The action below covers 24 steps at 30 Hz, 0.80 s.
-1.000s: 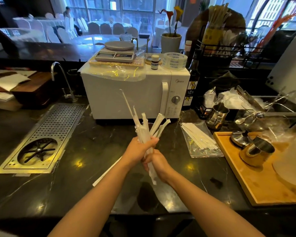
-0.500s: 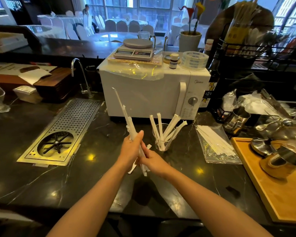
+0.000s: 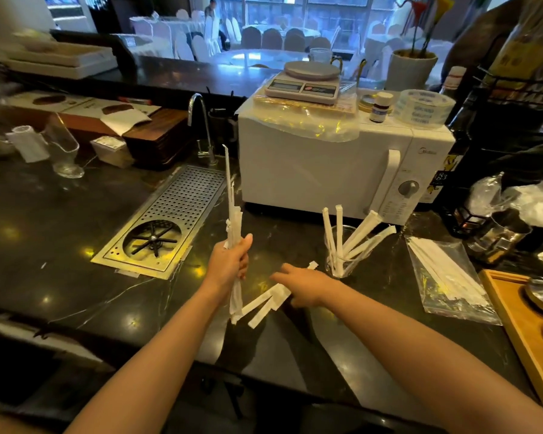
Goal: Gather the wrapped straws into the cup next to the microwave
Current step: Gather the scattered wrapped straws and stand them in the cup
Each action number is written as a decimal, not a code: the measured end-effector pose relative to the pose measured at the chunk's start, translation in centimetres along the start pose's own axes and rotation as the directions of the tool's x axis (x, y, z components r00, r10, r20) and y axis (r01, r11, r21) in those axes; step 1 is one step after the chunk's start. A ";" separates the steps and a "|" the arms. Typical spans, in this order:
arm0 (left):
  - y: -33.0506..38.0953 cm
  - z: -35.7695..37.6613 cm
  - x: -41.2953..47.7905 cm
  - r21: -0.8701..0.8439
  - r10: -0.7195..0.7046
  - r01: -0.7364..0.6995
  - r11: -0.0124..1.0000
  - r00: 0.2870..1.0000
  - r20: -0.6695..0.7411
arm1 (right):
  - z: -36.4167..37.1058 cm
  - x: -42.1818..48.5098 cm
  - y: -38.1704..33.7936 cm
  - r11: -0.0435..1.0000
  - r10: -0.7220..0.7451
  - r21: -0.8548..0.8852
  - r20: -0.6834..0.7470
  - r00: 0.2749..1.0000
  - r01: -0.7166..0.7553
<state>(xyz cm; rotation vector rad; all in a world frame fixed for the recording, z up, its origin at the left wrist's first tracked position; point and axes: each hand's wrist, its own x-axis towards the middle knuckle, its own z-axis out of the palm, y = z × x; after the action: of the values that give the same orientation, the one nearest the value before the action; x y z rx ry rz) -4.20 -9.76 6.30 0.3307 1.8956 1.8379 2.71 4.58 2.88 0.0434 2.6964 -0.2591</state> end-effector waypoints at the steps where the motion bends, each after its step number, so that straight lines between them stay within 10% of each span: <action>1: 0.0 -0.3 -0.1 0.001 -0.002 0.002 1.000 1.000 0.010 | 0.3 0.4 -0.2 0.997 -0.019 -0.072 0.019 1.000 0.021; 14: 0.0 -1.7 0.0 -0.019 -0.001 0.002 1.000 0.997 0.071 | 0.9 2.8 -1.5 0.885 -0.046 -0.459 0.075 0.996 0.076; 24: 0.1 -1.2 0.9 0.071 -0.001 -0.006 0.997 0.994 0.107 | 1.4 1.8 -1.2 0.894 -0.097 -0.432 0.080 0.992 0.122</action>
<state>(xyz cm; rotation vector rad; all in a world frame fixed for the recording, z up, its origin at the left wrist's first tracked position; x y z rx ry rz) -5.55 -10.33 6.19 0.4464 1.8912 1.7217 1.57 3.14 1.03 -0.2478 2.6382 0.3130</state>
